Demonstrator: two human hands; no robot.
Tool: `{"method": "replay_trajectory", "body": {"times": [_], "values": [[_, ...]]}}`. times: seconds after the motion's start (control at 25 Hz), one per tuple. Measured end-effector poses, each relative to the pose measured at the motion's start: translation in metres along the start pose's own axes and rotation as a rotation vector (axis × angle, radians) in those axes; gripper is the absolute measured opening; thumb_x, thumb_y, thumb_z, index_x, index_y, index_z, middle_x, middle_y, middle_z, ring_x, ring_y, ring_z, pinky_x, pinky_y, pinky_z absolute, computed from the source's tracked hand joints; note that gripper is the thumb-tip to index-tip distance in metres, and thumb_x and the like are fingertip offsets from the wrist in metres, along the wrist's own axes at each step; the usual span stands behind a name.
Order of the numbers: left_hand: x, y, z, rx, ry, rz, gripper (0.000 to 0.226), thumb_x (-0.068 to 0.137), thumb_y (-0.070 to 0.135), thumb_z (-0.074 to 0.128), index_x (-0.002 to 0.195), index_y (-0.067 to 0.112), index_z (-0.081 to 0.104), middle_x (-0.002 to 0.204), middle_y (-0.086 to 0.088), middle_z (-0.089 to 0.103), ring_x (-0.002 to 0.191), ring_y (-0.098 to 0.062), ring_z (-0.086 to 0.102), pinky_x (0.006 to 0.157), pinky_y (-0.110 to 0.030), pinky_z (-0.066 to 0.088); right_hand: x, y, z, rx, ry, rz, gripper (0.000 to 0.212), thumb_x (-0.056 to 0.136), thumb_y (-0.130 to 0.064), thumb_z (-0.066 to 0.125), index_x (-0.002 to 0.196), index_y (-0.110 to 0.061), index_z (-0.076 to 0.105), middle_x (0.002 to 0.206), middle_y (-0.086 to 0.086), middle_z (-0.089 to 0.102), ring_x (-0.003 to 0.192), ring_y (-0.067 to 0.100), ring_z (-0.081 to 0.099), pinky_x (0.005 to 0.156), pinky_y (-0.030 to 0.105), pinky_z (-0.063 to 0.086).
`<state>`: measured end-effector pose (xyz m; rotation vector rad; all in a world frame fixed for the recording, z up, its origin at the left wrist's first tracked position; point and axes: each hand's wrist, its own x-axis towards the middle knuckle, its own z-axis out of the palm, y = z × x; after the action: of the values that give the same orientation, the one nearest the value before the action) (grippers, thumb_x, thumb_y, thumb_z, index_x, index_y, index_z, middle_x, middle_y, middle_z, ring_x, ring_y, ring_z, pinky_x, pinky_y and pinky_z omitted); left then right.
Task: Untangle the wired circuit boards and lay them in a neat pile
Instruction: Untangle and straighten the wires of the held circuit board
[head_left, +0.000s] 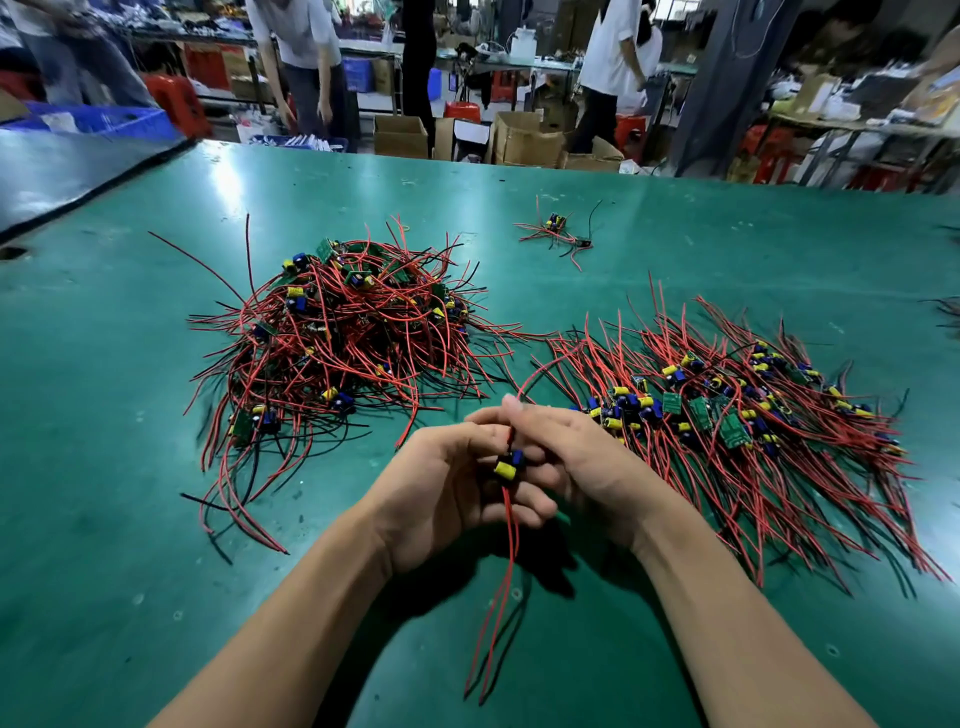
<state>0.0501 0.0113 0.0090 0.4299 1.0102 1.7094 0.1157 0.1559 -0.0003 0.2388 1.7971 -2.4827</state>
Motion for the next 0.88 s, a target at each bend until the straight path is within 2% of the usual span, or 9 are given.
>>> {"method": "replay_trajectory", "body": {"times": [0.08,0.2,0.32,0.44,0.56,0.64,0.72,0.8,0.88], "values": [[0.002,-0.002,0.001,0.023,0.032,-0.008,0.028,0.085,0.014,0.046,0.083,0.010,0.074,0.082,-0.019,0.068,0.061,-0.029,0.066,0.060,-0.033,0.057,-0.003,0.000,0.001,-0.053,0.021,-0.023,0.032,0.094,-0.040,0.064,0.107,-0.013,0.076,0.065,0.005,0.052,0.046,0.011,0.052,0.042,0.022,0.048],[0.007,-0.007,0.000,0.108,0.160,-0.008,0.028,0.097,0.012,0.041,0.093,0.003,0.066,0.077,-0.018,0.068,0.057,-0.025,0.065,0.055,-0.028,0.056,-0.001,0.002,0.001,-0.209,0.176,-0.107,0.025,0.097,-0.030,0.062,0.100,-0.012,0.078,0.084,0.009,0.073,0.070,0.014,0.066,0.058,0.019,0.052],[0.009,-0.010,-0.003,0.195,0.303,0.027,0.024,0.097,0.010,0.045,0.094,-0.003,0.065,0.077,-0.020,0.069,0.058,-0.025,0.068,0.057,-0.031,0.057,0.002,0.005,0.003,-0.314,0.253,-0.141,0.023,0.101,-0.025,0.059,0.095,-0.014,0.079,0.083,0.008,0.076,0.071,0.012,0.066,0.062,0.019,0.052],[0.010,-0.015,-0.009,0.594,0.493,0.187,0.021,0.092,0.012,0.057,0.086,0.002,0.074,0.084,-0.020,0.073,0.067,-0.023,0.066,0.071,-0.038,0.054,0.002,0.006,0.002,-0.391,0.295,-0.154,0.024,0.101,-0.026,0.059,0.096,-0.016,0.079,0.092,0.005,0.078,0.085,0.015,0.072,0.082,0.029,0.057],[0.011,-0.017,-0.010,0.908,0.563,0.360,0.017,0.089,0.012,0.063,0.091,0.018,0.079,0.082,0.005,0.077,0.080,-0.014,0.071,0.079,-0.030,0.055,0.002,0.006,0.000,-0.487,0.312,-0.186,0.025,0.103,-0.027,0.057,0.099,-0.017,0.079,0.095,0.001,0.078,0.098,0.019,0.073,0.093,0.034,0.055],[0.012,-0.017,-0.011,0.858,0.517,0.358,0.017,0.091,0.009,0.061,0.090,0.014,0.077,0.081,0.007,0.074,0.074,-0.017,0.067,0.075,-0.029,0.052,0.003,0.007,0.001,-0.507,0.307,-0.193,0.025,0.102,-0.029,0.058,0.099,-0.017,0.079,0.094,0.000,0.078,0.096,0.017,0.073,0.091,0.032,0.056],[0.012,-0.016,-0.011,0.625,0.426,0.261,0.021,0.096,0.007,0.053,0.092,0.009,0.073,0.076,-0.004,0.067,0.068,-0.019,0.058,0.066,-0.032,0.049,0.002,0.008,0.003,-0.477,0.251,-0.171,0.025,0.100,-0.035,0.061,0.098,-0.017,0.079,0.090,-0.001,0.078,0.084,0.013,0.072,0.077,0.025,0.056],[0.010,-0.015,-0.008,0.368,0.329,0.169,0.022,0.099,0.005,0.048,0.096,0.003,0.070,0.074,-0.012,0.065,0.062,-0.020,0.062,0.060,-0.031,0.055,0.002,0.009,0.004,-0.479,0.234,-0.158,0.028,0.099,-0.040,0.061,0.095,-0.018,0.078,0.083,-0.001,0.076,0.073,0.009,0.067,0.065,0.019,0.052],[0.009,-0.012,-0.005,0.181,0.256,0.134,0.019,0.099,0.002,0.045,0.098,-0.003,0.063,0.074,-0.019,0.065,0.059,-0.024,0.067,0.060,-0.033,0.060,0.003,0.008,0.004,-0.467,0.272,-0.145,0.031,0.101,-0.042,0.056,0.096,-0.020,0.077,0.080,-0.001,0.074,0.069,0.008,0.065,0.063,0.019,0.050]]}}
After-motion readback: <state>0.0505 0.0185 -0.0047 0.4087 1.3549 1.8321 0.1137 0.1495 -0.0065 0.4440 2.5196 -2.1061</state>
